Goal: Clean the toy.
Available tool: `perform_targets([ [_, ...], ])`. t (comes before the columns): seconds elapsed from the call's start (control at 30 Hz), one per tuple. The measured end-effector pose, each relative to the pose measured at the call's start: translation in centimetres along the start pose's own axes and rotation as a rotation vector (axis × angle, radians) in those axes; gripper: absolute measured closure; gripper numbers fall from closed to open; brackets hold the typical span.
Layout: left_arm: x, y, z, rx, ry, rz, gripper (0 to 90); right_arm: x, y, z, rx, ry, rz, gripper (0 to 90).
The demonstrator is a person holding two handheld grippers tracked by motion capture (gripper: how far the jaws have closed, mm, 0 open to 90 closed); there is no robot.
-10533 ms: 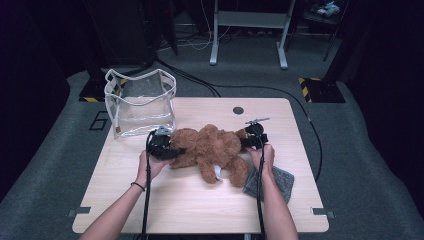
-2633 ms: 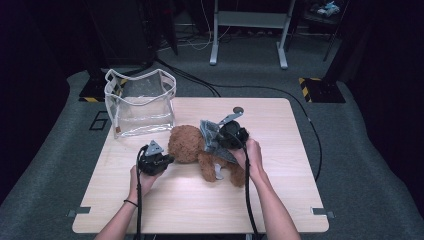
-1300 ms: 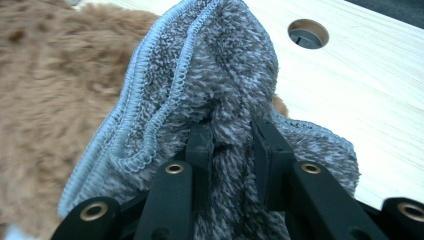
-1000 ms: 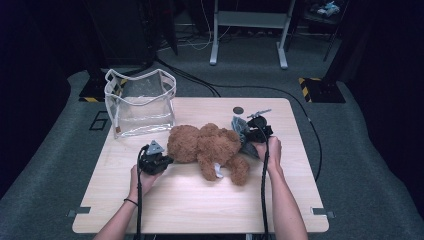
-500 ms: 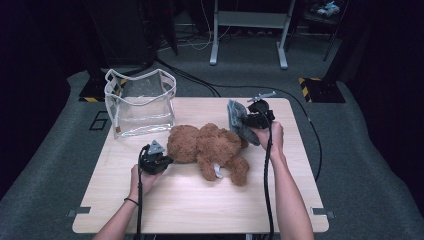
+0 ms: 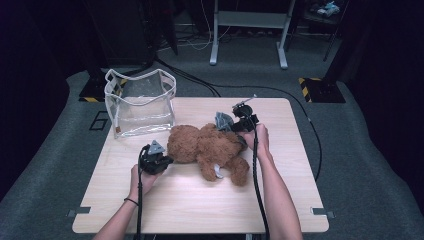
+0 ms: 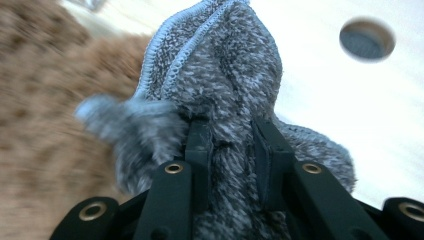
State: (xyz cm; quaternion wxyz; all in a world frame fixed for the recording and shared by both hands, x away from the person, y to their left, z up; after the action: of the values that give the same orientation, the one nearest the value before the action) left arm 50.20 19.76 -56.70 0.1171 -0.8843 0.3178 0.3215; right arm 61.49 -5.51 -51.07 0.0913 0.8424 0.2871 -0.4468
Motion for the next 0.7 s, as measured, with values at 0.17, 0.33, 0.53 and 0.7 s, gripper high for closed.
perform_targets([
  [0.17,0.0,-0.1,0.1,-0.011,-0.001,0.001,84.7,0.8,1.2,1.4,0.019,-0.022,0.023,72.3],
  [0.33,0.0,-0.2,0.3,-0.016,-0.004,0.005,84.8,0.5,2.2,2.2,0.017,-0.023,0.064,72.5],
  [0.53,0.0,-0.2,0.3,-0.027,0.001,0.007,85.1,-0.2,4.0,2.7,0.026,-0.017,0.146,72.5],
  [0.7,0.1,-0.3,0.3,-0.03,0.0,0.008,85.5,-0.9,6.3,4.0,0.059,-0.03,0.212,72.5],
])
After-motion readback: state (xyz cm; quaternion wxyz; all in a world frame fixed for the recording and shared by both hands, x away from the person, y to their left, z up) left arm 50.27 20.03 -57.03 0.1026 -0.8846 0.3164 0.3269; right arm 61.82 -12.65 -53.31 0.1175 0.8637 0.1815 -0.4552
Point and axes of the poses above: each handheld gripper's, and its own axes: x roughly forward along the jaws, z roughly out of its underside, y roughly to its right, the point moved 10 cm from there along x, roughly forward along the jaws, and after that the axes turned 1 degree about -z, right-handed, at the moved point
